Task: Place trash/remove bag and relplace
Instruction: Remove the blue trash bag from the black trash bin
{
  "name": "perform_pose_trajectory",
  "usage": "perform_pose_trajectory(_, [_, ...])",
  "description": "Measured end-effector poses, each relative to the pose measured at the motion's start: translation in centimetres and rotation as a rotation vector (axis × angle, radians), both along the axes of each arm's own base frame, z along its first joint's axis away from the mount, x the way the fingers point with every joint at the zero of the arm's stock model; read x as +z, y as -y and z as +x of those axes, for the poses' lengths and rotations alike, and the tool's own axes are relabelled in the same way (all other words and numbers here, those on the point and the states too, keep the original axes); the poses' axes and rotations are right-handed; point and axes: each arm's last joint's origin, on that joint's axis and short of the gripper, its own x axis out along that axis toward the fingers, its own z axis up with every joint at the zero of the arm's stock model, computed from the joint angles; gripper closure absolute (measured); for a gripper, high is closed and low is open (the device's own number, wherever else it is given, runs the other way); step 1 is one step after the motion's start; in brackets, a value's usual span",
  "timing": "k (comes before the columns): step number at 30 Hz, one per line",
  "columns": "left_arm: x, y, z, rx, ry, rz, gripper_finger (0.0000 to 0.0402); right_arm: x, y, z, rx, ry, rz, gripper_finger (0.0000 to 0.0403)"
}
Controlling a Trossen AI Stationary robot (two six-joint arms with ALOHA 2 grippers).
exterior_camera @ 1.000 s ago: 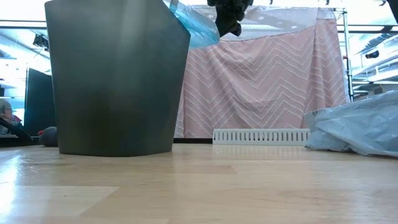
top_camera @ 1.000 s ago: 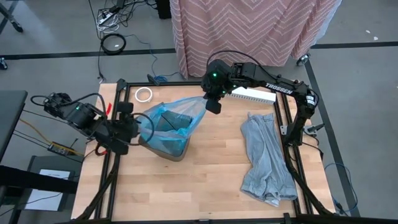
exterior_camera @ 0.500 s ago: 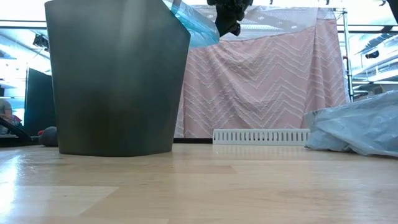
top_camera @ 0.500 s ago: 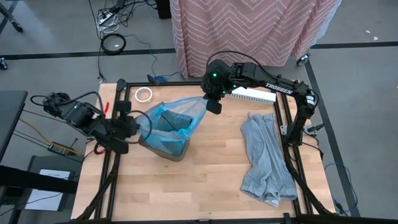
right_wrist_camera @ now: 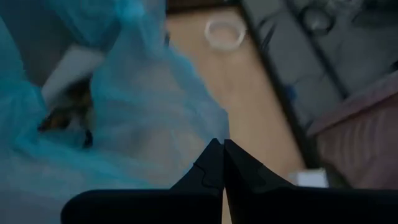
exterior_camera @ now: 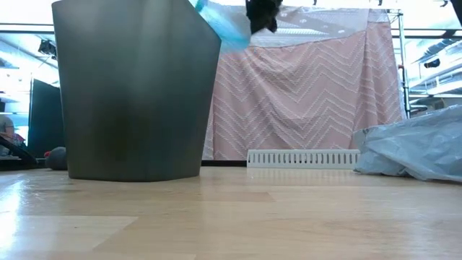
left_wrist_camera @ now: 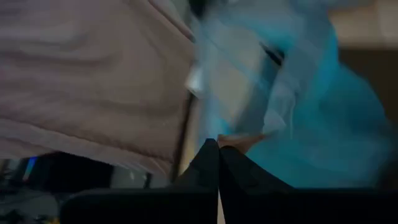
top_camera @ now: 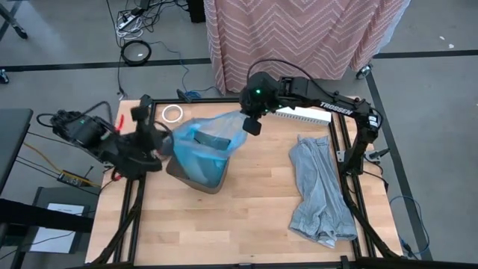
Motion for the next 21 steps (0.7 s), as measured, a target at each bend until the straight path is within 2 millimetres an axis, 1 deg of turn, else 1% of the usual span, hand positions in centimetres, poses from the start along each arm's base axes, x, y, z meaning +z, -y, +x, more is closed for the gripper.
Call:
perform_pose_trajectory(3, [2.1,-0.3,-0.2,0.049,0.114,0.031,0.04,1.5,-0.7,0.2,-0.023,0.068,-0.074,0.0403])
perform_pose_trajectory(8, [4.3,-0.3,0.1,0.051,0.195,0.066,0.04,5.7,-1.8,-0.5,-0.042,0.193,-0.235,0.0403])
perform_pose_trajectory(11, [5.0,-0.2,0.3,0.051,0.229,0.09,0.04,8.1,-2.2,-1.2,-0.046,0.28,-0.277,0.0403])
perform_pose_trajectory(13, [5.0,-0.3,0.6,0.062,0.227,0.102,0.04,9.3,-2.3,-1.8,-0.06,0.328,-0.277,0.0403])
perform_pose_trajectory(15, [4.7,-0.4,1.1,0.079,0.206,0.114,0.04,9.8,-2.3,-2.1,-0.072,0.351,-0.268,0.0403])
perform_pose_trajectory(21, [4.1,-0.1,2.1,0.07,0.166,0.11,0.04,10.3,-2.6,-2.3,-0.054,0.361,-0.282,0.0403])
